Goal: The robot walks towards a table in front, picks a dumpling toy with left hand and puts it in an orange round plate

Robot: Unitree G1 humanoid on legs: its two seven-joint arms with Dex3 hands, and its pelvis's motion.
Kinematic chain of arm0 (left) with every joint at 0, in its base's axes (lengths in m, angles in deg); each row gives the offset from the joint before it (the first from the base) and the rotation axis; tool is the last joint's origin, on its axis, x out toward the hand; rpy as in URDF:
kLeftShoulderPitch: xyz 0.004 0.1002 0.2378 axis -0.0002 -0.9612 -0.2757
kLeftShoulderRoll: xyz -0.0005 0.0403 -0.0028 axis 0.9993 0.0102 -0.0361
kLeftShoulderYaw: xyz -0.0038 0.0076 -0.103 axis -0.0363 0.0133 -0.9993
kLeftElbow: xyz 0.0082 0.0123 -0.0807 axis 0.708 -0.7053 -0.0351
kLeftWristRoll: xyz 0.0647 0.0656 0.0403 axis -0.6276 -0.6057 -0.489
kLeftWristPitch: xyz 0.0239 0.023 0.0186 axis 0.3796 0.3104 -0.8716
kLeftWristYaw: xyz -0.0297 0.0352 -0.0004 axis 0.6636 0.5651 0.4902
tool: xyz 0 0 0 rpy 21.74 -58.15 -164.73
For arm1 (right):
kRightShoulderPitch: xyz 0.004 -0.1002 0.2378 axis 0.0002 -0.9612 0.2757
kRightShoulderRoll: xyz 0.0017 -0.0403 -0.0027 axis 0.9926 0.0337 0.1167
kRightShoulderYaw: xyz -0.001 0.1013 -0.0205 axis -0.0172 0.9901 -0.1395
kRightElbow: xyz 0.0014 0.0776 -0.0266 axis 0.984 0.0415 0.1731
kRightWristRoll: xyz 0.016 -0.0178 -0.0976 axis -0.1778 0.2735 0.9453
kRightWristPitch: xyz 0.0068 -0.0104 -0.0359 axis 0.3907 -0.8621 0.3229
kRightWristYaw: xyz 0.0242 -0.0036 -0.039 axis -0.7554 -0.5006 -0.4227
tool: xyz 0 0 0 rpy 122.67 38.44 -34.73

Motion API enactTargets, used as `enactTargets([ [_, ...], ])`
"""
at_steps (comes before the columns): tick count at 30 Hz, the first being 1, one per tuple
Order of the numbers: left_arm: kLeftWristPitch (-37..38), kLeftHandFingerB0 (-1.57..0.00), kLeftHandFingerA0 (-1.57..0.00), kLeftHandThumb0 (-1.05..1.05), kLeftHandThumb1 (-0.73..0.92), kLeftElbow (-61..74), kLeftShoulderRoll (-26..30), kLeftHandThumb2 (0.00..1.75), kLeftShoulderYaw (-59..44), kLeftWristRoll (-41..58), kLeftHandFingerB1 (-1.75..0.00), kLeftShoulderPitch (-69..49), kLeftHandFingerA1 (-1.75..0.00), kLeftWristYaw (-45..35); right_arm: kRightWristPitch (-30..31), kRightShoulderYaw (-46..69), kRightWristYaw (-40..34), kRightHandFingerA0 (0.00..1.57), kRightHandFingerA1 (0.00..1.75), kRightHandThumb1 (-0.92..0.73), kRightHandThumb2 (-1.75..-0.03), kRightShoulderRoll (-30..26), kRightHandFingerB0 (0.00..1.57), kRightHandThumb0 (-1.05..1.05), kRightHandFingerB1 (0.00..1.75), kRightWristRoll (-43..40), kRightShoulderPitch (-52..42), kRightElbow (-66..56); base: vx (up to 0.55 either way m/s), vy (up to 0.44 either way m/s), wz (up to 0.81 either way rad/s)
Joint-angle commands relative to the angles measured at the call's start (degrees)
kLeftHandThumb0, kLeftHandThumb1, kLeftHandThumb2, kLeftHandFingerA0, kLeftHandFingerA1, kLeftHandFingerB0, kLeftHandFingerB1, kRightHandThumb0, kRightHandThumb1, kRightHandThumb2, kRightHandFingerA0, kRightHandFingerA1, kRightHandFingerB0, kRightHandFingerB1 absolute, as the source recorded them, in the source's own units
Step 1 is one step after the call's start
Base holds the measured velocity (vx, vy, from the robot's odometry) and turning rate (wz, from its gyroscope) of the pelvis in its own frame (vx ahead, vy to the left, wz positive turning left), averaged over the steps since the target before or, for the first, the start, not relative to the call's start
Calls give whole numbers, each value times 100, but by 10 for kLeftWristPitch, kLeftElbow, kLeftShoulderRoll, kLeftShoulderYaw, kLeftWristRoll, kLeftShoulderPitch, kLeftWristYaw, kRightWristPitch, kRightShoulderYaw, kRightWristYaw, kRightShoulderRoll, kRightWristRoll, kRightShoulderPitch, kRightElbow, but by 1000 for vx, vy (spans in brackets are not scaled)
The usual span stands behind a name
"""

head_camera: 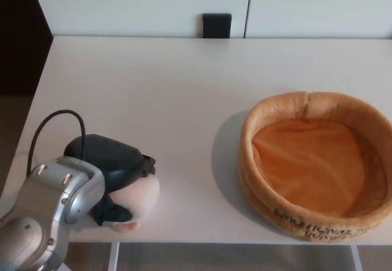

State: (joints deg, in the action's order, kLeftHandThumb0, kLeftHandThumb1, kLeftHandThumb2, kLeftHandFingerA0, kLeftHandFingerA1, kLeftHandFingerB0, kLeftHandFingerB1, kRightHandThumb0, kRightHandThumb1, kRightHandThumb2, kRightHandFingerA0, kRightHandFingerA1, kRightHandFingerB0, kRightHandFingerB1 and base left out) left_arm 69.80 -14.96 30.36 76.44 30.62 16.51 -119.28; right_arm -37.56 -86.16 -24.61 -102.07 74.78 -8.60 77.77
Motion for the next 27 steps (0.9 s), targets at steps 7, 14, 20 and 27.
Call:
enactTargets([
  [7, 118, -77, -65, -25, 92, -56, 0, 69, -36, 27, -63, -54, -159, 202, 10, -1, 26, 52, 62, -60, -97, -10, 32, -67, 50, -1, 6, 2, 0, 0, 0],
  [14, 97, -98, -103, -30, 92, -61, -107, 72, -159, 209, -55, -101, -99, 205, 5, 6, 31, 54, 62, -61, -97, -8, 34, -70, 50, -8, 4, 5, 0, 0, 0],
  [20, -52, -97, -108, -31, 78, -58, -283, 62, -353, 460, -57, -80, -87, 128, 9, 4, 30, 57, 50, -76, -63, -9, 40, -67, 36, -5, 7, 6, 0, 0, 0],
  [27, -310, -99, -120, -18, 58, -57, -372, 58, -561, 662, -56, 44, -64, 74, 14, 5, 31, 56, 50, -76, -63, -9, 40, -66, 34, -7, 6, 8, 0, 0, 0],
])
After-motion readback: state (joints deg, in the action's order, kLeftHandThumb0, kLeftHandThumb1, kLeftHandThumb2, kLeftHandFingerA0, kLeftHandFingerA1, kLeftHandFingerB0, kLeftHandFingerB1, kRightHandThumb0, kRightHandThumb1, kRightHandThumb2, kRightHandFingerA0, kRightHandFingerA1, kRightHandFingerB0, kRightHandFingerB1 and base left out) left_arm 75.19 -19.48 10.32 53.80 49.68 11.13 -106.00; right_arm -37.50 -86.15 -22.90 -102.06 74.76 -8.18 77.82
